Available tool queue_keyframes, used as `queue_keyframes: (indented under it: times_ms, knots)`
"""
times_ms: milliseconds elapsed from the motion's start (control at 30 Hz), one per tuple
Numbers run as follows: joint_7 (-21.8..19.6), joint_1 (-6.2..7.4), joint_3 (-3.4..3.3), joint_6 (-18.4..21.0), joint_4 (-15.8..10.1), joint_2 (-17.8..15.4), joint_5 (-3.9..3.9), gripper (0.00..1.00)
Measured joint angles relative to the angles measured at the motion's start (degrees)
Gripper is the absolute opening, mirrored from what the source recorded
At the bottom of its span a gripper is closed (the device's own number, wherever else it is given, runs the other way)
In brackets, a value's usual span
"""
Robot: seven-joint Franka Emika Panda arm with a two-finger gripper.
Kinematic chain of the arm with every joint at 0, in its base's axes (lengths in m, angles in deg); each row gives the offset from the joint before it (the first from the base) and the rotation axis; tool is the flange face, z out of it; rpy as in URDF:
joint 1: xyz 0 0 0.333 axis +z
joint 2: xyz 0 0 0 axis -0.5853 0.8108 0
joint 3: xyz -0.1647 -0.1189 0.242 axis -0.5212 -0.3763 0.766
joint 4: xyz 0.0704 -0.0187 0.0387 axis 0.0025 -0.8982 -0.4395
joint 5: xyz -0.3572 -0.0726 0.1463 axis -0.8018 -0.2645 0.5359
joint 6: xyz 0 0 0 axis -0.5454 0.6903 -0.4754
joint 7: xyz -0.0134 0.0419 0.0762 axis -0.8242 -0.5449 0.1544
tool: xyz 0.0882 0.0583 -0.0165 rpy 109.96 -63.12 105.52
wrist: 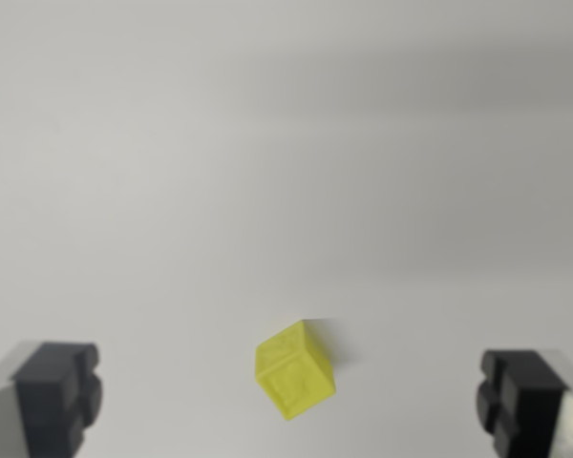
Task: Pick yellow cube
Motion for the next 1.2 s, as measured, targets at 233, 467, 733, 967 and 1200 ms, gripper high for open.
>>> queue_keyframes:
  times_ms: [233, 467, 733, 967, 1200]
  knots:
    - [0.70, -0.01, 0.00, -0.31, -0.57, -0.22, 0.00, 1.00]
    - [3.01, -0.09, 0.00, -3.03, -4.49, -1.35, 0.04, 1.00]
    - [5.71, -0.20, 0.00, -6.38, -8.96, -2.44, 0.12, 1.00]
    - [8.08, -0.30, 0.00, -9.31, -12.64, -3.20, 0.21, 1.00]
    - [10.47, -0.39, 0.00, -12.22, -16.18, -3.75, 0.29, 1.00]
